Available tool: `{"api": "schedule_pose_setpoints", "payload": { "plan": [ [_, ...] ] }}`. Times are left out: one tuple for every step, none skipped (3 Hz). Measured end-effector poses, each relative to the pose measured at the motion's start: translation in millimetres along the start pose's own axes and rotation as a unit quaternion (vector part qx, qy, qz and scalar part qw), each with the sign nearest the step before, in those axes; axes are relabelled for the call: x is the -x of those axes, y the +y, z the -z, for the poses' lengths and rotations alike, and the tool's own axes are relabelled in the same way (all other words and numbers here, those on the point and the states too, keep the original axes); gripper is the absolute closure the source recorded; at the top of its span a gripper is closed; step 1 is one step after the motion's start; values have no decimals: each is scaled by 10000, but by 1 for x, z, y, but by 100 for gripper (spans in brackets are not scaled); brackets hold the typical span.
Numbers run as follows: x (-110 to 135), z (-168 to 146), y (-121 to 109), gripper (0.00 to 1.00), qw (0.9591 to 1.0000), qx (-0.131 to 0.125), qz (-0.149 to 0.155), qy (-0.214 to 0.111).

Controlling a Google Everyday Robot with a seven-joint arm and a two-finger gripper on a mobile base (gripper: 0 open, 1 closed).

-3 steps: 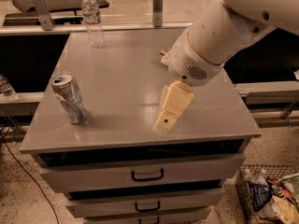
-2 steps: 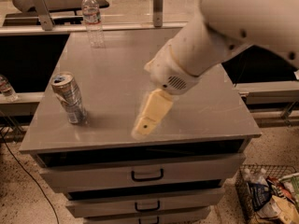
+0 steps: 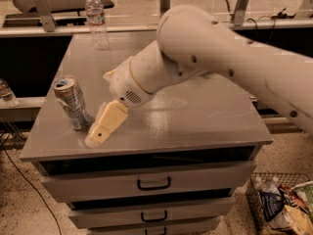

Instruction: Knock redbull can over

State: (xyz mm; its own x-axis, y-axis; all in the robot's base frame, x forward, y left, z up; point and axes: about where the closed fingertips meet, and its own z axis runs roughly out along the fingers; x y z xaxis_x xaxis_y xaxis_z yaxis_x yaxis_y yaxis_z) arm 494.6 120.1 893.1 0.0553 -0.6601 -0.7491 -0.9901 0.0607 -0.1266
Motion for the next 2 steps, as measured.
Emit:
{"api": "schedule_pose_setpoints", "payload": {
  "plan": [
    [26,-39,-9,0,9980,114,54,-623],
    [39,-67,-16,0,9926,218,-128,-1192]
  ]
}}
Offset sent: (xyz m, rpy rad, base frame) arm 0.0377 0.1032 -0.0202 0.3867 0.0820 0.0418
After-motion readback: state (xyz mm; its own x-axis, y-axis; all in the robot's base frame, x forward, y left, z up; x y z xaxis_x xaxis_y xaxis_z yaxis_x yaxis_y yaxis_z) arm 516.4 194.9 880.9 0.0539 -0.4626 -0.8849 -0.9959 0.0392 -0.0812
